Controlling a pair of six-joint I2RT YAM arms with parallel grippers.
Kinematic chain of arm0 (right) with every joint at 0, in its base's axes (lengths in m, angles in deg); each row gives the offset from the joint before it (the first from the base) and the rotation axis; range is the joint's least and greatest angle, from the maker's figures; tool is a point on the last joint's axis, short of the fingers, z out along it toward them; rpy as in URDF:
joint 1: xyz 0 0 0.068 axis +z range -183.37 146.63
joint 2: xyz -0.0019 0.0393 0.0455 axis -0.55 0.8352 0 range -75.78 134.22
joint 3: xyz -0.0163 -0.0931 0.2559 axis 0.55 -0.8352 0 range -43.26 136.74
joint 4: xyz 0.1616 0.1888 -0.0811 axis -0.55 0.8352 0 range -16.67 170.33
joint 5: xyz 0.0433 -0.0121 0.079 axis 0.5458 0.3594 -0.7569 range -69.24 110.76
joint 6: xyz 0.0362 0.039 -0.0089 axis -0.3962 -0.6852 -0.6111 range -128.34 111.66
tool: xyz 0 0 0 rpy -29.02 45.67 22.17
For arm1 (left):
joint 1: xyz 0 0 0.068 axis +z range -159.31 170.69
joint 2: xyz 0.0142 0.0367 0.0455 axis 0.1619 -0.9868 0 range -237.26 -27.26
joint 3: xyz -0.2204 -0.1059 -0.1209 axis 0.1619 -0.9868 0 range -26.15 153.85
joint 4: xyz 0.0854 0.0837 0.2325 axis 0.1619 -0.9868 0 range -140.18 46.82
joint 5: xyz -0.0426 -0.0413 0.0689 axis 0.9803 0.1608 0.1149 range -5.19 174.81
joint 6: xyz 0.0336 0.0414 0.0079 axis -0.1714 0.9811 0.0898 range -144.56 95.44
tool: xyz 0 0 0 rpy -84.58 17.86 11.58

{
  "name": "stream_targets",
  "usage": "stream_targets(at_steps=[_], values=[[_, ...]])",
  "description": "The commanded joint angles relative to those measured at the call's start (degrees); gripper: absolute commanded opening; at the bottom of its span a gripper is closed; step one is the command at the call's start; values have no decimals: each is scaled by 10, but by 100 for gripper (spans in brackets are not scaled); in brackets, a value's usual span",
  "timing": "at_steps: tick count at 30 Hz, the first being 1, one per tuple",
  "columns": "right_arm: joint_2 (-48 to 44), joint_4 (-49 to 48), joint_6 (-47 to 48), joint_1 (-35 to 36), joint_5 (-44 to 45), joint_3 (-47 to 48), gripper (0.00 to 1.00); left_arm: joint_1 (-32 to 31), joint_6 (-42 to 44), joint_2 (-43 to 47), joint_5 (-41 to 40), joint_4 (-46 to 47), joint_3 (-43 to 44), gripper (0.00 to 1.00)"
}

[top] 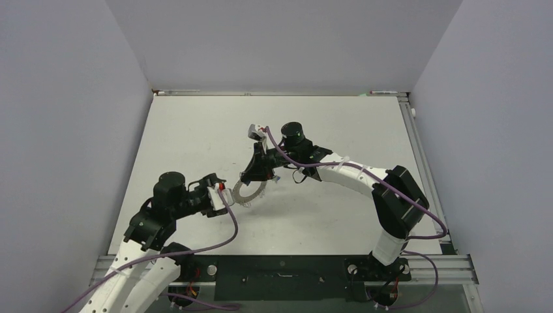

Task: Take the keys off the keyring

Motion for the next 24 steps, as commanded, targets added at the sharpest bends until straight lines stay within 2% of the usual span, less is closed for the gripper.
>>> stream_targets(at_steps=[1,7,13,17,20,24], values=[[-38,40,68,3,-35,45,5,1,-67,-37,39,-36,65,58],[-39,164,174,15,-53,81,5,39,-48,-81,146,-131,139,59],[-34,213,215,30,-61,100,5,130,42,-141,242,-250,214,64],[-30,262,259,40,-66,121,5,159,127,-190,281,-334,268,60],[-29,297,288,46,-70,135,5,164,185,-198,306,-355,269,54],[-27,346,334,59,-74,153,5,163,203,-173,339,-310,228,54]])
